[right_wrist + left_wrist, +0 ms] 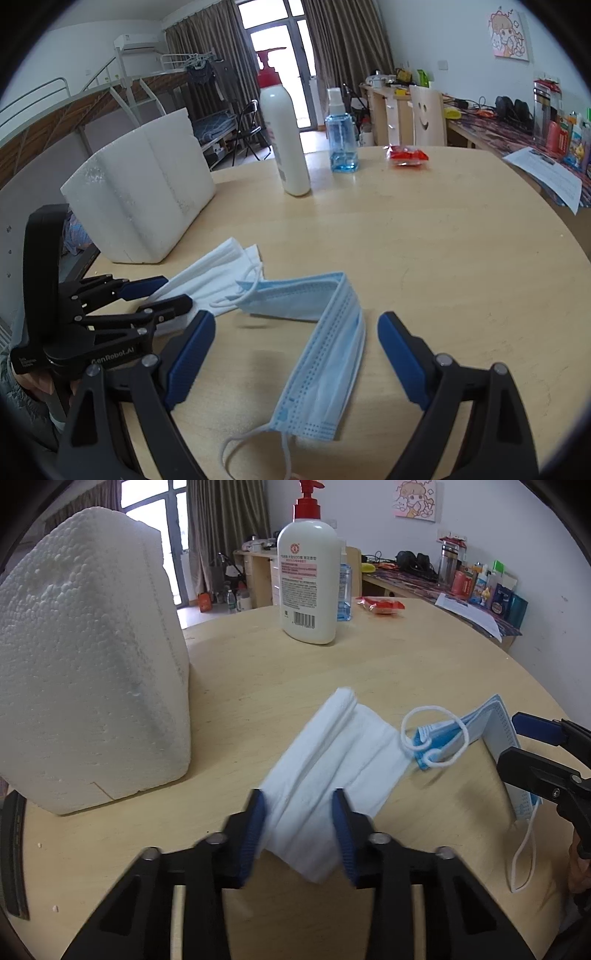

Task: Organize soft objects
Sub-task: 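Lift the white tissue with the left gripper while the right gripper grasps the blue mask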

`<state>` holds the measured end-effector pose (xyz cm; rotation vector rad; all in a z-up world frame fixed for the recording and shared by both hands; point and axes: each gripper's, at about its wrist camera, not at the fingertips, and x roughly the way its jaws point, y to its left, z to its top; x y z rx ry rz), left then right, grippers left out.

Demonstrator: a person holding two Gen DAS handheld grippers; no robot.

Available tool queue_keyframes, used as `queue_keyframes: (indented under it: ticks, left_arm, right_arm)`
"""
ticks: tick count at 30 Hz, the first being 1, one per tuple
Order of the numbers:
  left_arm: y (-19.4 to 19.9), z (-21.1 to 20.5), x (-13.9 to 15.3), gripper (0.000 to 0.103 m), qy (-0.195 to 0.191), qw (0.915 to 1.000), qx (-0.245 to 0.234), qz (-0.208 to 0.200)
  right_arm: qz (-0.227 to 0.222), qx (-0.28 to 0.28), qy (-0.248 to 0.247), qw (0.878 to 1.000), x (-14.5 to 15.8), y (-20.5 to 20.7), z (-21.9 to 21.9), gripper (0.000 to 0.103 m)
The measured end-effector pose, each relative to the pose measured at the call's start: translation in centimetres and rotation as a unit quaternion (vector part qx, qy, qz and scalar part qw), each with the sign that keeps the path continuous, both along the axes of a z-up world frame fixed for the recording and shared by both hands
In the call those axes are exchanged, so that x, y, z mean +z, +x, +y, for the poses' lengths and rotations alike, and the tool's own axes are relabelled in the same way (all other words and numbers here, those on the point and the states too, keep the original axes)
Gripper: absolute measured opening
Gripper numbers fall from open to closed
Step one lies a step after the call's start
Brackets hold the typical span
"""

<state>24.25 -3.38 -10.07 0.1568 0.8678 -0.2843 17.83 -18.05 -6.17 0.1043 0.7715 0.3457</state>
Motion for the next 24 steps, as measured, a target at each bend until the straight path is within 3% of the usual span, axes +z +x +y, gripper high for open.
queue_keyframes:
  ticks: [1, 2, 14, 21, 24]
  left_arm:
    - [0.0, 0.0, 0.0, 0.007, 0.001, 1.0, 0.001, -0.001]
    - [0.0, 0.0, 0.1, 0.005, 0.001, 1.0, 0.002, -0.002]
    - [-0.3, 1.3, 0.4, 0.005, -0.03, 0.9995, 0.009, -0.004]
    - [-0.9, 1.4, 0.7, 0.005, -0.038, 0.9991, 0.003, -0.017]
    - [-1.1, 1.3, 0.8, 0.005, -0.038, 0.999, -0.002, -0.021]
  right_arm:
    - [0.0, 0.001, 0.0, 1.0, 0.0, 0.1, 0.0, 0.092]
    - [0.0, 0.001, -0.001, 1.0, 0.0, 0.1, 0.0, 0.092]
    - [0.015, 0.001, -0.022, 1.0, -0.6, 0.2, 0.2, 0.092]
    - [0.032, -0.003, -0.037, 0.999, -1.3, 0.6, 0.2, 0.071]
    - [0.036, -0.008, -0.038, 0.999, -1.4, 0.7, 0.0, 0.071]
